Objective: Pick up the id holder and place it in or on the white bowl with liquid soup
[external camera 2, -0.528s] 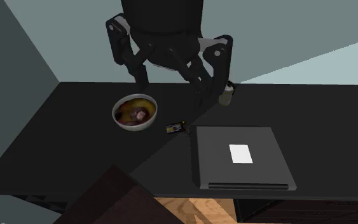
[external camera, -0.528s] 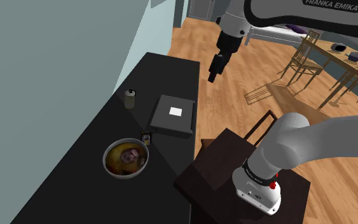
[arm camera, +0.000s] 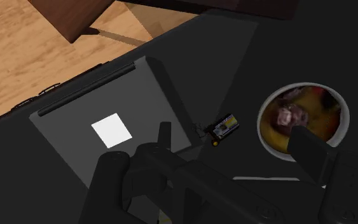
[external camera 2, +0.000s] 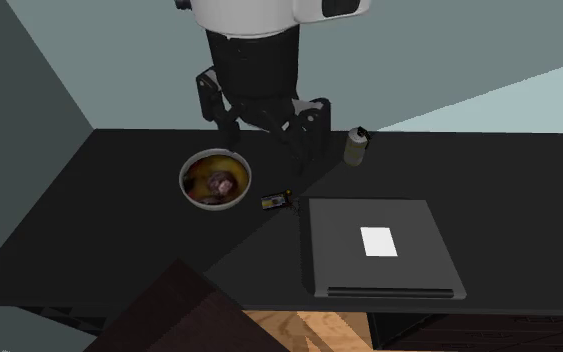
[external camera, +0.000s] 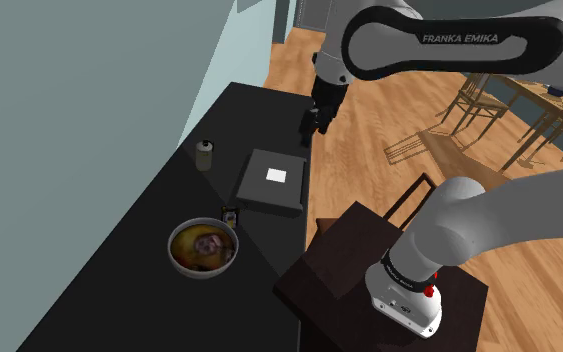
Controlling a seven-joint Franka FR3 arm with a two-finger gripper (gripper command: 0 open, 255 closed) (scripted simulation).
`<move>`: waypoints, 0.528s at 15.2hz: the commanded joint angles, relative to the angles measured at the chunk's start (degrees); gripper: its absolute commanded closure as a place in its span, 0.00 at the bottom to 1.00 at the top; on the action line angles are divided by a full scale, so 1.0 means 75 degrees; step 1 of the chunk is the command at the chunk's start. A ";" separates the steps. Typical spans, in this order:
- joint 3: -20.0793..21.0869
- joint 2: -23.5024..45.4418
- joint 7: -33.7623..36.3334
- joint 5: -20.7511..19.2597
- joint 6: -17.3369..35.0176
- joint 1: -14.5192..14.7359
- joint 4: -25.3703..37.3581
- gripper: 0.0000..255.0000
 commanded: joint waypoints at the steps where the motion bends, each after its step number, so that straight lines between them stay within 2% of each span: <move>1: 0.0248 0.0446 0.0368 0.0063 0.0535 -0.0006 -0.0088 0.00; 8: 0.1015 0.2241 0.1633 -0.0008 0.2200 -0.0138 -0.0031 0.00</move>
